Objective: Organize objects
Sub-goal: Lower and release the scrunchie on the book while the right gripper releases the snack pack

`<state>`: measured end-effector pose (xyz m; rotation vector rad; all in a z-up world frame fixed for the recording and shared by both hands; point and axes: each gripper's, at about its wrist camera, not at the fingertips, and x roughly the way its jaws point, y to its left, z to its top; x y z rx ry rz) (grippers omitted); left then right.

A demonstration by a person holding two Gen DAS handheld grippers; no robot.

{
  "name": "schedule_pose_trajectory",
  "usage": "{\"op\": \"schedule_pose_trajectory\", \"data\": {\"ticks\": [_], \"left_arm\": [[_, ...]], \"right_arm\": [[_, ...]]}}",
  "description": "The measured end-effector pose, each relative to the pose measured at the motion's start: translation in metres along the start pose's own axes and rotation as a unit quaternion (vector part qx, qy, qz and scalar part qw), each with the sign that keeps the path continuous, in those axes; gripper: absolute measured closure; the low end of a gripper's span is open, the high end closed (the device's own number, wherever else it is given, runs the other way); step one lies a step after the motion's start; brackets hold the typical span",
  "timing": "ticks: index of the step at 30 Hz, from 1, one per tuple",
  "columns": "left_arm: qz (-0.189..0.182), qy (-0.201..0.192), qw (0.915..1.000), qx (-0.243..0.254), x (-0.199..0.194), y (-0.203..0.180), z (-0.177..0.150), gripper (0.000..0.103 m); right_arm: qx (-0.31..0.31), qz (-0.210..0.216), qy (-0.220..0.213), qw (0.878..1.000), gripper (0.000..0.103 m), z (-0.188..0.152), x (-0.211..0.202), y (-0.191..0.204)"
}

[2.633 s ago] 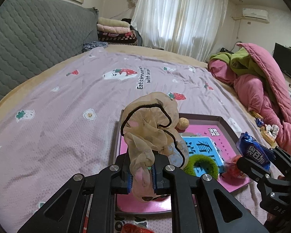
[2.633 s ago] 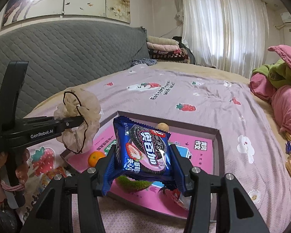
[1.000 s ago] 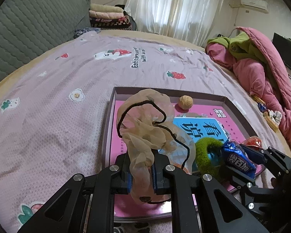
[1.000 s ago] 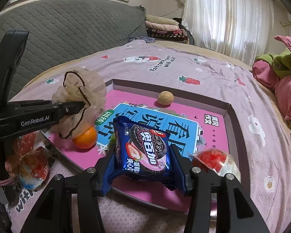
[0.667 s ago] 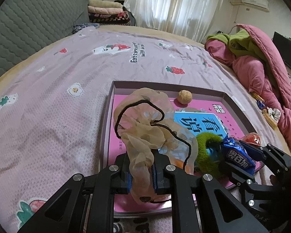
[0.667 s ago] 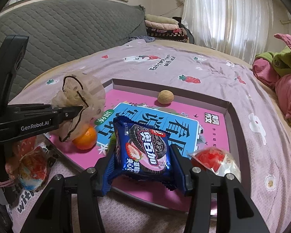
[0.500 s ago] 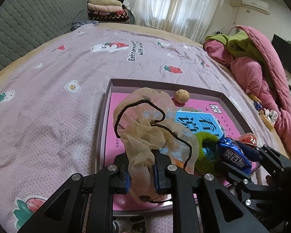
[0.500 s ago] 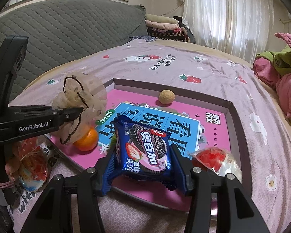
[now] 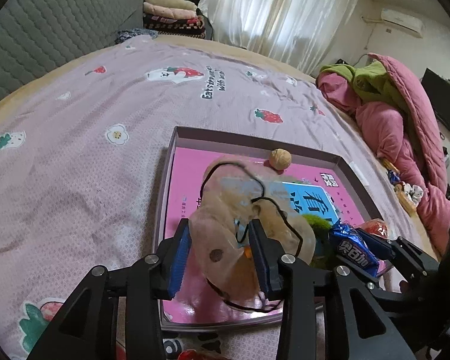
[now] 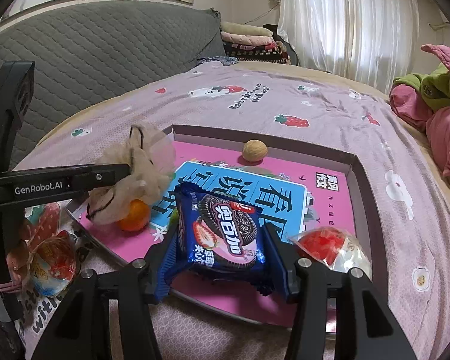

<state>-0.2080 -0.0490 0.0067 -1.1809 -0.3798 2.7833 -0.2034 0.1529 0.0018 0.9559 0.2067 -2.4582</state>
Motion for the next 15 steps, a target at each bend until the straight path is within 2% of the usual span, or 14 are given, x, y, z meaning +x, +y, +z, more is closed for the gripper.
{"op": "schedule_pose_trajectory", "data": {"ticks": [15], "left_arm": [[0.005,-0.008,0.9999,0.005,-0.0079,-0.0006,0.0012,0.063]], "right_arm": [[-0.014,-0.011,-0.001,1.000,0.047,-0.0002,-0.0017,0.0038]]}}
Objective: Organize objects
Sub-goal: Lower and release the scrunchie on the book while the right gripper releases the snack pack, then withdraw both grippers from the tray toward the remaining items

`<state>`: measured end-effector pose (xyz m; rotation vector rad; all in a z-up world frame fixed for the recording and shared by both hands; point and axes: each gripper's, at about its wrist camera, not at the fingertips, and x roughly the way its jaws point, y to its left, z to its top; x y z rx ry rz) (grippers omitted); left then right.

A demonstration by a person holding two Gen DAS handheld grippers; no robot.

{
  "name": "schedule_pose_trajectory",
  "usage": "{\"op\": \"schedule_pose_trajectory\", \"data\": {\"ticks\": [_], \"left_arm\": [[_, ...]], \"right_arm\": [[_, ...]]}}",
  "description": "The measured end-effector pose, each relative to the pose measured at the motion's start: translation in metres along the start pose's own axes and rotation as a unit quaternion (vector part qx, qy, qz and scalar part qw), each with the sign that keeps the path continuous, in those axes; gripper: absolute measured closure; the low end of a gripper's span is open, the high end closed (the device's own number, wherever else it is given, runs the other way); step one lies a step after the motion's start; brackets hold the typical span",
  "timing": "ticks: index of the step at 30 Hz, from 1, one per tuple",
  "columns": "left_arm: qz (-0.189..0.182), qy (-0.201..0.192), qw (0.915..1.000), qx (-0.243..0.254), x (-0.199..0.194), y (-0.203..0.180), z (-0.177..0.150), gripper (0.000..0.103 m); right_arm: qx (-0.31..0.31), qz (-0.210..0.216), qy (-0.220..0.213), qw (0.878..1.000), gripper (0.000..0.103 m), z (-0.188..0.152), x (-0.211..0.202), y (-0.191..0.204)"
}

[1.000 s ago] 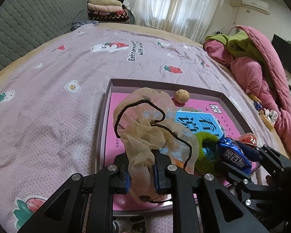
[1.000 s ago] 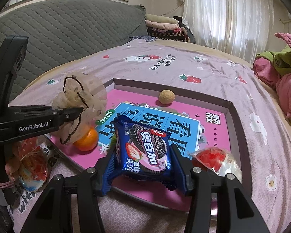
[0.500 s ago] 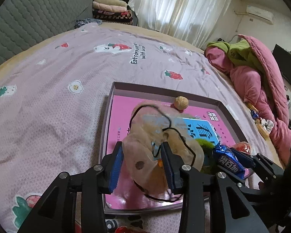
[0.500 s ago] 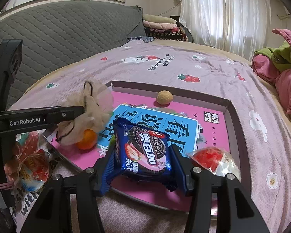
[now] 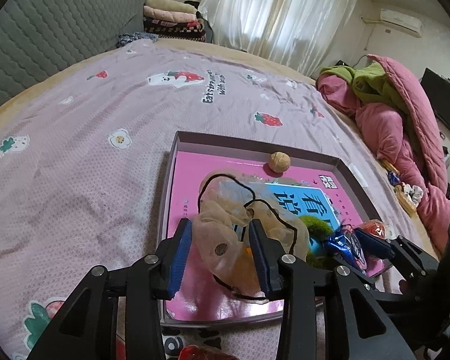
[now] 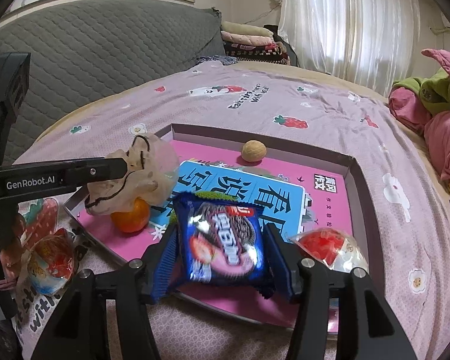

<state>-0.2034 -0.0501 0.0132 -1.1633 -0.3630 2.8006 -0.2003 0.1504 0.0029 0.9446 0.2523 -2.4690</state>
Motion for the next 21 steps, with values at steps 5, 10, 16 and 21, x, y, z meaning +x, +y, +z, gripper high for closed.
{"op": "schedule_pose_trajectory", "data": {"ticks": [5,10,16,21], "left_arm": [[0.000,0.000,1.0000,0.000,-0.001,0.000,0.000,0.063],[0.003,0.000,1.0000,0.004,-0.002,-0.001,0.000,0.063],[0.002,0.000,1.0000,0.007,-0.006,-0.005,-0.001,0.063],[0.004,-0.002,0.9999,0.010,-0.012,-0.010,-0.001,0.056]], "right_arm": [[-0.001,0.000,-0.001,1.000,0.045,0.001,0.000,0.001],[0.000,-0.001,-0.003,1.000,0.044,0.003,-0.001,0.001],[0.002,0.000,-0.008,1.000,0.040,0.004,-0.005,0.000],[0.006,0.000,-0.017,1.000,0.036,0.008,-0.010,-0.002]]}}
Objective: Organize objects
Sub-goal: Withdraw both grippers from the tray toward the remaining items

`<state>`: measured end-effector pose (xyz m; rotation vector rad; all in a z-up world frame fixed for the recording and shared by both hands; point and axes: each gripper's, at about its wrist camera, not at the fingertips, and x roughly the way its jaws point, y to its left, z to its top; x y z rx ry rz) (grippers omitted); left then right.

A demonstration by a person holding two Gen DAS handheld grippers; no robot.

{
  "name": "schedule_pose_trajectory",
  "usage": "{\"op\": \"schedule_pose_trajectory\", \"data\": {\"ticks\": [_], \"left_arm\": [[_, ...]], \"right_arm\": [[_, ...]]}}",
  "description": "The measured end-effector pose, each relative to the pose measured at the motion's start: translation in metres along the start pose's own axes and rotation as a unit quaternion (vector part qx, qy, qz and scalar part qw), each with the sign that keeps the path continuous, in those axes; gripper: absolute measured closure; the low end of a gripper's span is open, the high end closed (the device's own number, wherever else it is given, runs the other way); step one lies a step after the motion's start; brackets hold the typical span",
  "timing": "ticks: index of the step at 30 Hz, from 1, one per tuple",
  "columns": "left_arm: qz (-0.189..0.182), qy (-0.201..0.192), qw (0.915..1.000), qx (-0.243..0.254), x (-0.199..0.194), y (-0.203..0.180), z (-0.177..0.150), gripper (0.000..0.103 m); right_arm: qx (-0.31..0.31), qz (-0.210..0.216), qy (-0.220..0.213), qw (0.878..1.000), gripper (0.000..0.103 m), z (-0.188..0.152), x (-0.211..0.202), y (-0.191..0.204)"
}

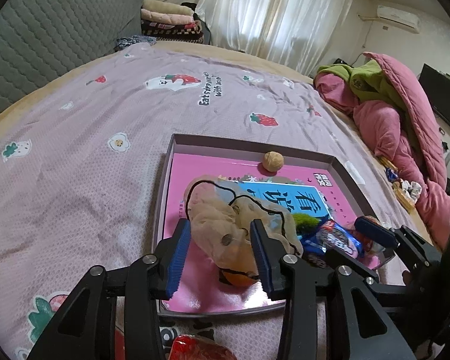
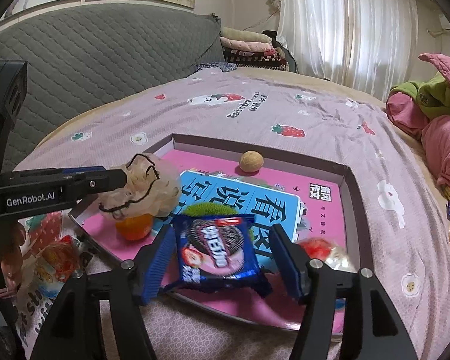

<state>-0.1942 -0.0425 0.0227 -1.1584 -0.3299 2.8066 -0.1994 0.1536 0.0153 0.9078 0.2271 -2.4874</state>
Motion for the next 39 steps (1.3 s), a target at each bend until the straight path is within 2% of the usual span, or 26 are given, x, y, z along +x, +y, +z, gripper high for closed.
{"op": "schedule_pose_trajectory", "data": {"ticks": [7,15,20,29,35,39], "left_arm": [[0.001,-0.008,1.0000,0.004,-0.015,-0.004,0.001,0.051],[0.005,-0.025,0.9996,0.008,-0.047,-0.007,-0.003,0.040],[0.012,-0.028,0.9995,0.010,-0.063,-0.007,-0.012,0.040],[0.021,-0.033,0.9990,0.023,-0.087,-0.011,-0.040,0.039],[0.029,-0.034,0.9986,0.027,-0.095,-0.015,-0.058,0.039],[0.028,-0.019,0.9990,0.028,-0.093,-0.016,-0.072,0.039]], "right_arm": [[0.002,0.000,-0.018,1.000,0.031,0.006,-0.016,-0.002],[0.008,0.000,-0.050,0.999,0.026,0.014,-0.043,-0.005],[0.005,-0.003,-0.064,0.998,0.024,0.012,-0.062,-0.007],[0.032,0.003,-0.064,0.997,0.020,-0.020,-0.091,-0.015],[0.033,-0.013,-0.060,0.998,0.020,-0.037,-0.101,-0.012],[0.028,-0.029,-0.052,0.998,0.020,-0.054,-0.105,-0.008]]}}
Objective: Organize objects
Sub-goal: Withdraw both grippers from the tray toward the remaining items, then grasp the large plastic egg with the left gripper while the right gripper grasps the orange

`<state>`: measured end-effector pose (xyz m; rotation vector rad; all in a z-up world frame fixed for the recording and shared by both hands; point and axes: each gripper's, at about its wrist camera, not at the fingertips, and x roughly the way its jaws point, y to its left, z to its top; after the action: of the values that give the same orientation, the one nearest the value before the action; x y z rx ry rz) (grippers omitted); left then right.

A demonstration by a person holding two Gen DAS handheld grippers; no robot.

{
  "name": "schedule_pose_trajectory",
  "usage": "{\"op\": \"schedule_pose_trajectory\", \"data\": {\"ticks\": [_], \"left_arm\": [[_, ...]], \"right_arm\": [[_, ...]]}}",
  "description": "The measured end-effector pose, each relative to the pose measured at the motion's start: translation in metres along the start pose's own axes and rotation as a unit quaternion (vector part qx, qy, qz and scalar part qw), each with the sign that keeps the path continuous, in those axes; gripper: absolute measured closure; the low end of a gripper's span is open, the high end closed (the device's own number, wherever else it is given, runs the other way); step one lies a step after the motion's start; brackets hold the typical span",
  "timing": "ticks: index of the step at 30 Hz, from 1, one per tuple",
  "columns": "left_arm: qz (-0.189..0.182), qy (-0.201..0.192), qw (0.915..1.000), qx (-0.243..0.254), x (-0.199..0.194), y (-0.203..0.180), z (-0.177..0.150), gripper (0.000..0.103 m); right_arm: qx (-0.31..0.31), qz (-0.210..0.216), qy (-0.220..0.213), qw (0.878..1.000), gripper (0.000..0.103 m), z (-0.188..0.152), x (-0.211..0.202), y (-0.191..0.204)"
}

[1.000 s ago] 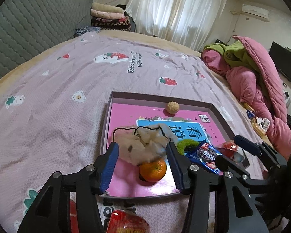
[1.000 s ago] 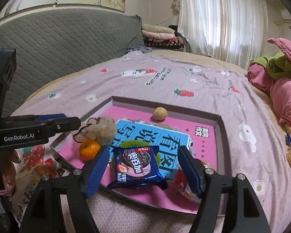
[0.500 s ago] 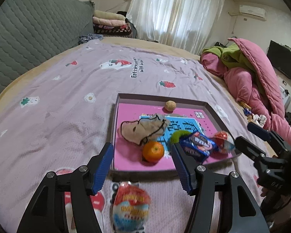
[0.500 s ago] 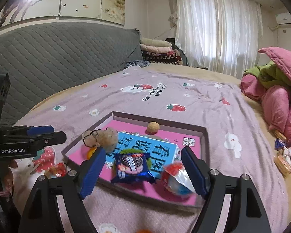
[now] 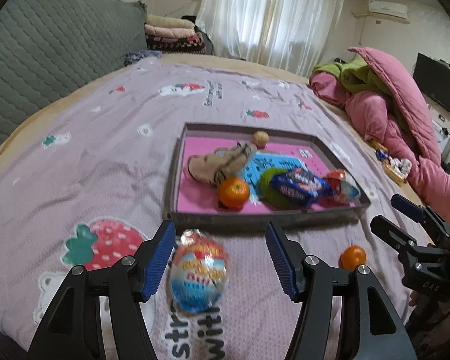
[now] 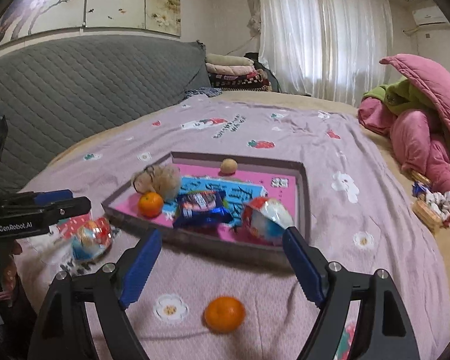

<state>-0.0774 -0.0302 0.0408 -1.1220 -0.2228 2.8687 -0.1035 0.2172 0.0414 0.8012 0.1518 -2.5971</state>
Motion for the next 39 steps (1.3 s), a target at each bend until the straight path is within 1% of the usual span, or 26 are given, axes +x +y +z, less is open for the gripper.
{"op": "schedule_pose_trajectory", "data": {"ticks": [4,9,12,16,18,20,26,32,36,39], "left_arm": [[0.003,0.006,0.9998,0.018,0.001,-0.005,-0.011,0.039],[0.000,0.011,0.9996,0.026,0.004,-0.007,-0.019,0.039],[0.010,0.009,0.9995,0.028,0.006,-0.004,-0.023,0.039],[0.011,0.024,0.9994,0.023,0.017,-0.001,-0.029,0.039],[0.016,0.026,0.9991,0.029,0.022,-0.002,-0.033,0.039],[0.025,0.023,0.9987,0.037,0.024,-0.003,-0.035,0.039],[0.031,0.020,0.9988,0.032,0.028,0.001,-0.036,0.039],[0.037,0.022,0.9987,0.026,0.035,0.005,-0.036,0.039],[0.038,0.024,0.9987,0.024,0.039,0.006,-0.036,0.039],[0.040,0.025,0.9986,0.024,0.043,0.006,-0.036,0.039]], "right_arm": [[0.008,-0.006,0.015,1.000,0.020,-0.017,-0.001,-0.001],[-0.003,-0.025,0.033,0.999,0.020,-0.033,0.001,0.001],[-0.009,-0.031,0.045,0.998,0.020,-0.038,0.005,0.003],[-0.006,-0.034,0.057,0.998,0.020,-0.044,0.012,0.003],[-0.008,-0.036,0.066,0.997,0.020,-0.046,0.017,0.003],[-0.005,-0.035,0.073,0.997,0.020,-0.049,0.020,0.002],[-0.002,-0.040,0.080,0.996,0.021,-0.053,0.024,0.001],[-0.014,-0.039,0.084,0.996,0.026,-0.055,0.027,0.005],[-0.021,-0.040,0.087,0.995,0.035,-0.057,0.030,0.009],[-0.024,-0.040,0.089,0.995,0.037,-0.058,0.031,0.009]]}}
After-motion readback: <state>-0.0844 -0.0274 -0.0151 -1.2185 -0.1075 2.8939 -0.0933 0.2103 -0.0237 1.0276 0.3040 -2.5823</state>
